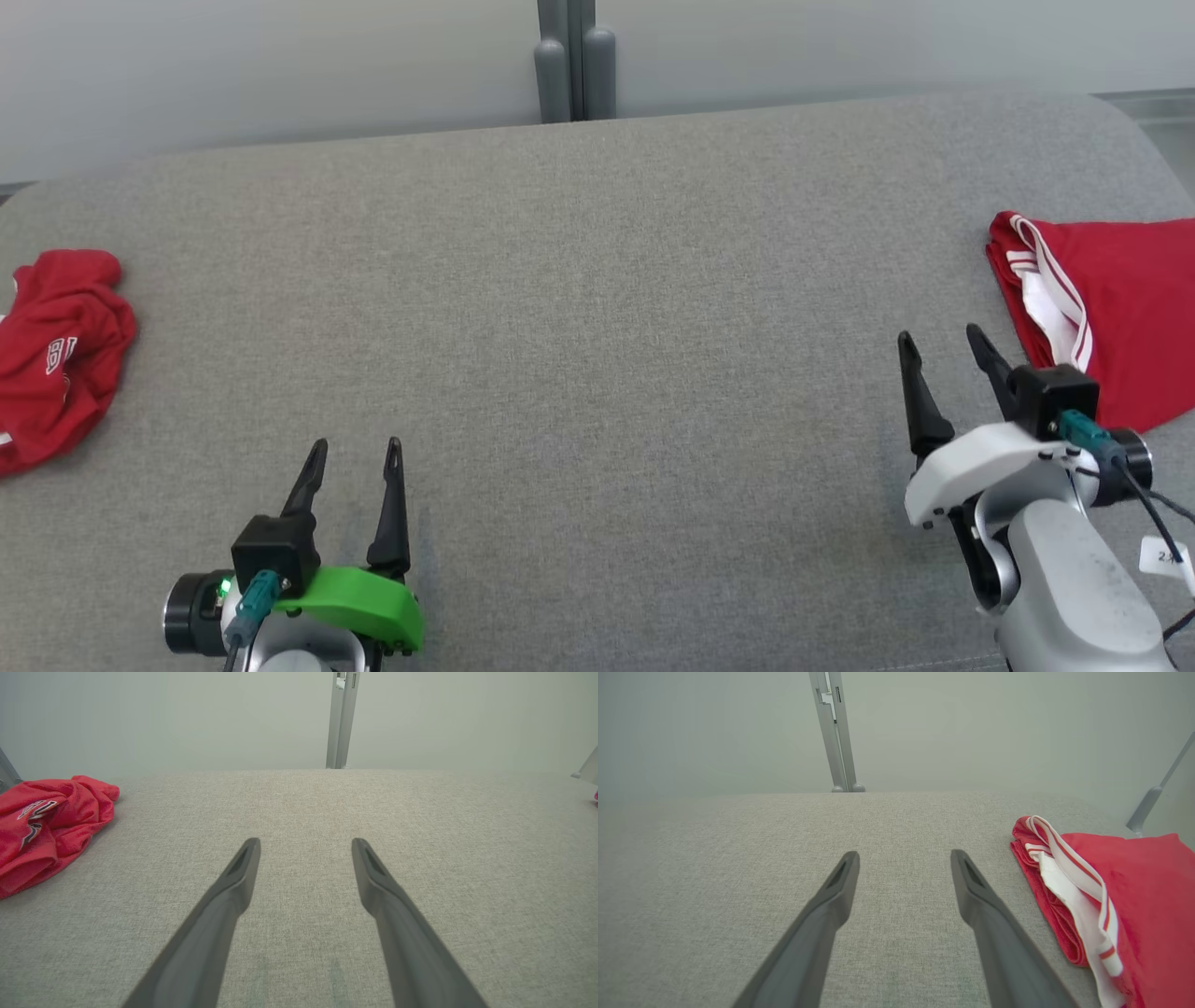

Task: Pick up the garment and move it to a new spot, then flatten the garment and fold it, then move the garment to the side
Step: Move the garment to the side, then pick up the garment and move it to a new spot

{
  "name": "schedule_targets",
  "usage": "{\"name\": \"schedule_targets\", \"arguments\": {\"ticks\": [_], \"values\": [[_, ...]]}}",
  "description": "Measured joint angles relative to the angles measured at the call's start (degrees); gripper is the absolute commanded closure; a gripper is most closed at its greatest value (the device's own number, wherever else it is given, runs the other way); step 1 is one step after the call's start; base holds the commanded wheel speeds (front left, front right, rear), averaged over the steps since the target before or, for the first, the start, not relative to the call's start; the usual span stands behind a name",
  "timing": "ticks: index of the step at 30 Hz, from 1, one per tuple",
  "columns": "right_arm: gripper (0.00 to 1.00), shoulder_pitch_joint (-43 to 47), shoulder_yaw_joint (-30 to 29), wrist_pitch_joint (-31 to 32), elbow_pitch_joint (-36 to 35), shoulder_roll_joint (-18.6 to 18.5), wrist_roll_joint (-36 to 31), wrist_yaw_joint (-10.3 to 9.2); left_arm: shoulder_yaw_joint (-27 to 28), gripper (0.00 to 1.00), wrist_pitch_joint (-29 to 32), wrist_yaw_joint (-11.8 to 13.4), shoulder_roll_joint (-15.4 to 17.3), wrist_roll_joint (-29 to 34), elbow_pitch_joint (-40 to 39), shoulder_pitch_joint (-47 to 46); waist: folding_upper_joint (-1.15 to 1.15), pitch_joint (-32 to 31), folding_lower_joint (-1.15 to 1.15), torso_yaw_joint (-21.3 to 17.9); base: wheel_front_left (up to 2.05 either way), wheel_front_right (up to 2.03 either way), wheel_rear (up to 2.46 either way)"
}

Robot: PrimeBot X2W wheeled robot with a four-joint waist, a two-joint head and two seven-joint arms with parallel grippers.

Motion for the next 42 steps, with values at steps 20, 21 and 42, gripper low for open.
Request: {"name": "schedule_targets", "arguments": {"ticks": [20, 21, 42], "values": [[0.0, 13.4, 1.0, 0.0, -11.2, 4.1, -0.8, 0.0, 1.9, 0.0, 0.0, 1.6, 0.0, -1.9, 0.7, 5.8, 0.0, -6.9, 0.0, 0.1, 0.0, 0.0, 0.0], [0.0, 13.4, 1.1, 0.0, -11.3, 4.2, -0.8, 0.0, 1.9, 0.0, 0.0, 1.6, 0.0, -2.0, 0.6, 5.8, 0.0, -6.8, 0.0, 0.1, 0.0, 0.0, 0.0], [0.0, 12.6, 5.9, 0.0, -12.1, 4.8, -0.2, -0.01, 6.4, 0.0, 0.0, 2.9, 0.0, -2.3, 1.6, 5.8, 0.0, -4.9, 0.0, 11.2, 0.0, 0.0, 0.0]]}}
